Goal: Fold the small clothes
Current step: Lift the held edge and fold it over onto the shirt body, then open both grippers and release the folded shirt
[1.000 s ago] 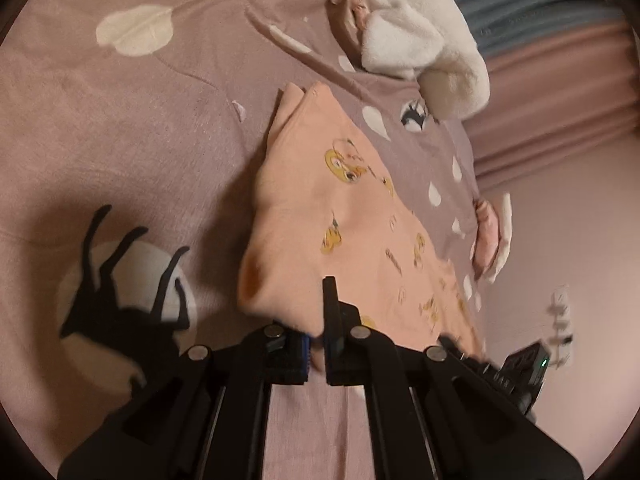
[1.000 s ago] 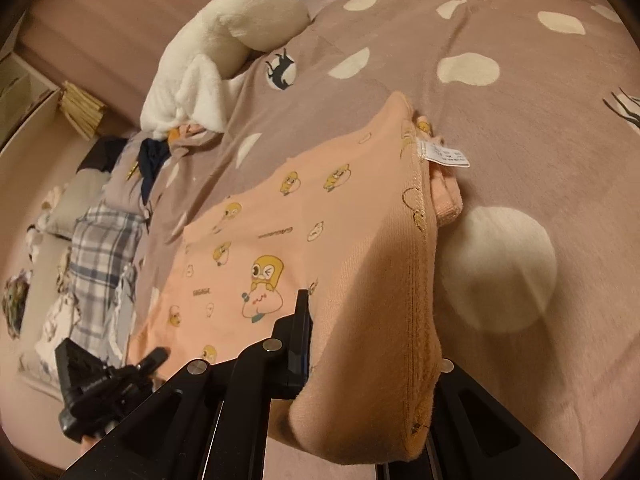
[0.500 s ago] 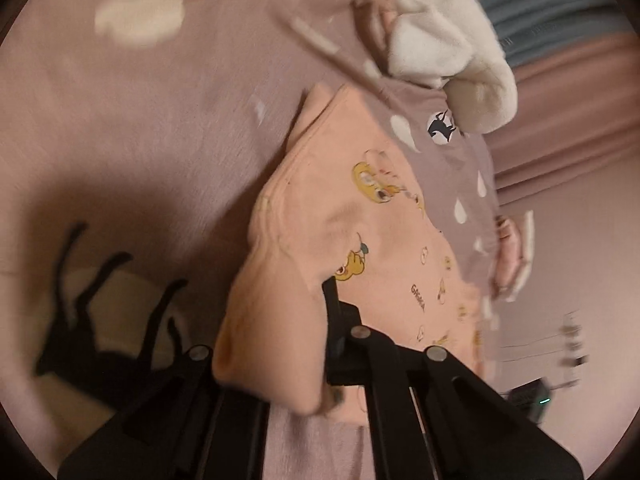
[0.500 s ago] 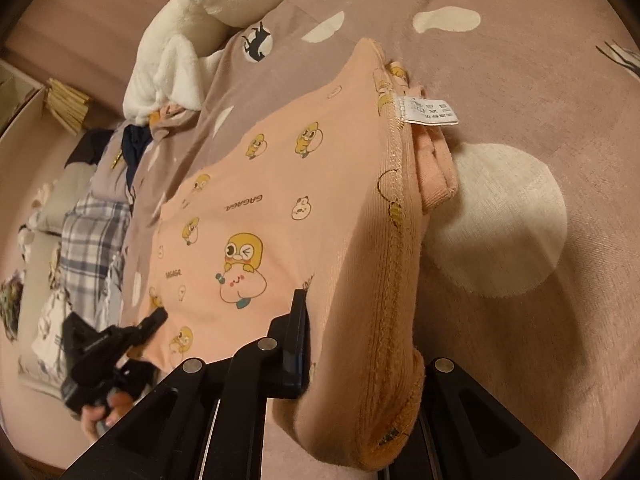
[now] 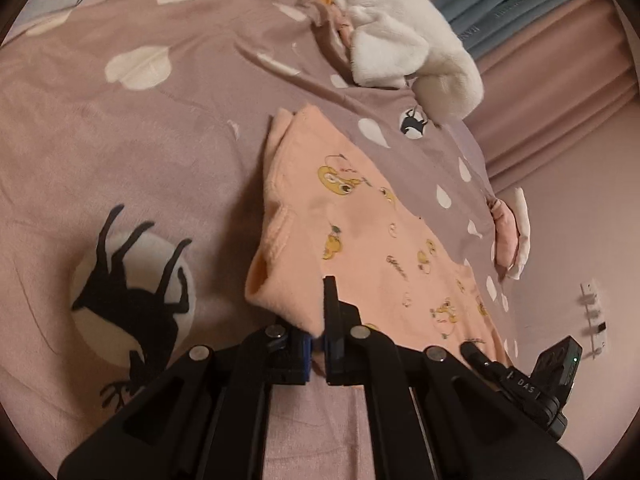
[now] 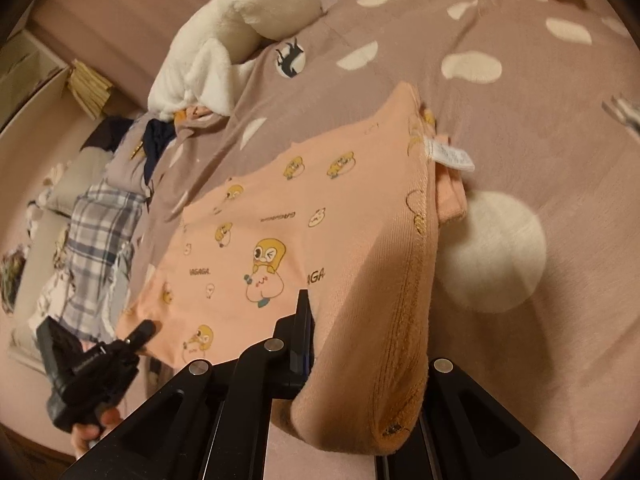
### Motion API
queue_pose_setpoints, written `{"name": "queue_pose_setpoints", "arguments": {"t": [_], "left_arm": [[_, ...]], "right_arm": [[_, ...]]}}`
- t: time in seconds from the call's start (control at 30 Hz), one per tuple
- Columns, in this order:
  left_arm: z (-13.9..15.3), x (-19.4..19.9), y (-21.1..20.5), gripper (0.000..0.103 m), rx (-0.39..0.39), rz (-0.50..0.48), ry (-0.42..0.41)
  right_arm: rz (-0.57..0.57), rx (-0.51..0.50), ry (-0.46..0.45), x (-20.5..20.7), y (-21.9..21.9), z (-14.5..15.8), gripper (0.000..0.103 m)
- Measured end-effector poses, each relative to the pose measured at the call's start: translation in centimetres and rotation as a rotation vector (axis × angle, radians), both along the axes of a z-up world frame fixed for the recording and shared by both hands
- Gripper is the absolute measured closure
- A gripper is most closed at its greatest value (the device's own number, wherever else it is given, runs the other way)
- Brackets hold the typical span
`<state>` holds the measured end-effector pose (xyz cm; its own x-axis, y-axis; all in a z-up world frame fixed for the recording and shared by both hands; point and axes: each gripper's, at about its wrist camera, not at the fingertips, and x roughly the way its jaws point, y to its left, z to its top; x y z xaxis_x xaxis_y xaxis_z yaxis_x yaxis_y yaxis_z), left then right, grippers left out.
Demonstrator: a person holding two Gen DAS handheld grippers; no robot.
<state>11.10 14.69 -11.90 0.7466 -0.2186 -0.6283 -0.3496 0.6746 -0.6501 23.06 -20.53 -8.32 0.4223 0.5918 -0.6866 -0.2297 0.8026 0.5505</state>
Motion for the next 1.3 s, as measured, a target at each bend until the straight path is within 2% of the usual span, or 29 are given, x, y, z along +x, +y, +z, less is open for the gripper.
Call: {"name": "queue_pose_setpoints", "arguments": {"t": [0.1, 0.17, 0.2, 0.23, 0.3, 0.37, 0.43, 0.5, 0.53, 0.6, 0.67, 0.7, 0.73, 0.8, 0.83, 0.9, 0.93, 1.0, 1.13, 1.17, 1.23, 1.3], "left_arm": [[-0.8, 0.6, 0.5, 0.100, 0.006, -0.021, 0.011], [-1.9, 1.2, 0.8, 0.099, -0.045, -0.043, 0.030], [-2.4, 1.4, 1.0, 0.092, -0.074, -0.044, 0.043], [-3.2, 1.8, 1.3, 0.079, -0.118, -0.051, 0.061], [-4.0, 2.1, 2.3, 0.075, -0.207, -0.036, 0.026], [-4.0, 2.4, 3.1, 0.066, -0.257, -0.021, 0.008], [-3.8, 3.2, 3.4, 0.035, -0.314, -0.050, -0.028], [-3.1, 4.4, 3.2, 0.023, -0.300, -0.086, -0.063], [-2.8, 4.8, 3.1, 0.022, -0.276, -0.083, -0.070], [-2.7, 5.5, 3.0, 0.022, -0.227, -0.055, -0.090], [-2.6, 6.2, 2.9, 0.036, -0.148, -0.020, -0.102], [-2.7, 6.5, 2.8, 0.073, -0.090, 0.000, -0.069], [-3.3, 6.9, 2.9, 0.091, -0.040, 0.014, -0.017], [-4.0, 7.0, 3.5, 0.092, -0.088, 0.018, -0.022], [-3.6, 7.0, 3.5, 0.093, -0.087, 0.028, -0.007], [-2.6, 6.6, 2.8, 0.094, -0.019, 0.032, 0.003], [-1.4, 6.2, 1.8, 0.094, 0.061, 0.029, -0.014], [-0.3, 5.6, 0.5, 0.094, 0.107, -0.002, -0.039], [0.0, 4.3, 0.3, 0.095, -0.030, -0.040, -0.055], [0.0, 3.6, 0.1, 0.095, -0.027, -0.051, -0.049], [0.2, 2.7, -0.7, 0.095, 0.027, -0.071, -0.016], [-0.1, 1.8, -0.7, 0.095, 0.021, -0.068, -0.008]], "right_arm": [[0.015, 0.023, 0.023, 0.6, -0.4, -0.1, 0.096], [0.021, -0.018, 0.009, 0.5, 0.1, -0.2, 0.096], [0.024, -0.044, 0.007, 0.4, 0.4, -0.2, 0.096], [0.027, -0.068, 0.010, 0.5, 0.6, -0.4, 0.096], [0.042, -0.117, 0.017, 0.4, 1.0, -0.8, 0.096], [0.047, -0.138, 0.010, 0.4, 1.1, -1.2, 0.096], [0.055, -0.135, 0.015, 0.4, 0.9, -1.9, 0.096], [0.050, -0.076, 0.040, 0.7, 0.0, -2.6, 0.096], [0.043, -0.039, 0.057, 1.0, -0.4, -2.9, 0.096], [0.031, 0.022, 0.081, 1.3, -1.0, -3.2, 0.096], [0.022, 0.071, 0.098, 1.5, -1.4, -3.5, 0.096], [0.022, 0.092, 0.105, 1.6, -1.5, -3.7, 0.096], [0.024, 0.098, 0.103, 1.6, -1.5, -3.7, 0.096], [0.035, 0.065, 0.066, 1.3, -1.1, -3.2, 0.096], [0.034, 0.033, 0.043, 1.1, -0.8, -2.8, 0.096], [0.037, -0.038, 0.007, 0.8, 0.1, -2.0, 0.096], [0.037, -0.044, -0.001, 0.7, 0.2, -1.7, 0.096], [0.046, -0.023, -0.004, 1.0, -0.5, -1.5, 0.096], [0.037, 0.043, -0.017, 1.1, -2.2, -0.2, 0.096], [0.034, 0.027, -0.038, 0.9, -2.3, 0.4, 0.096], [0.054, 0.006, -0.057, 0.4, -2.4, 1.5, 0.096], [0.056, 0.016, -0.044, -0.1, -2.9, 1.9, 0.096]]}}
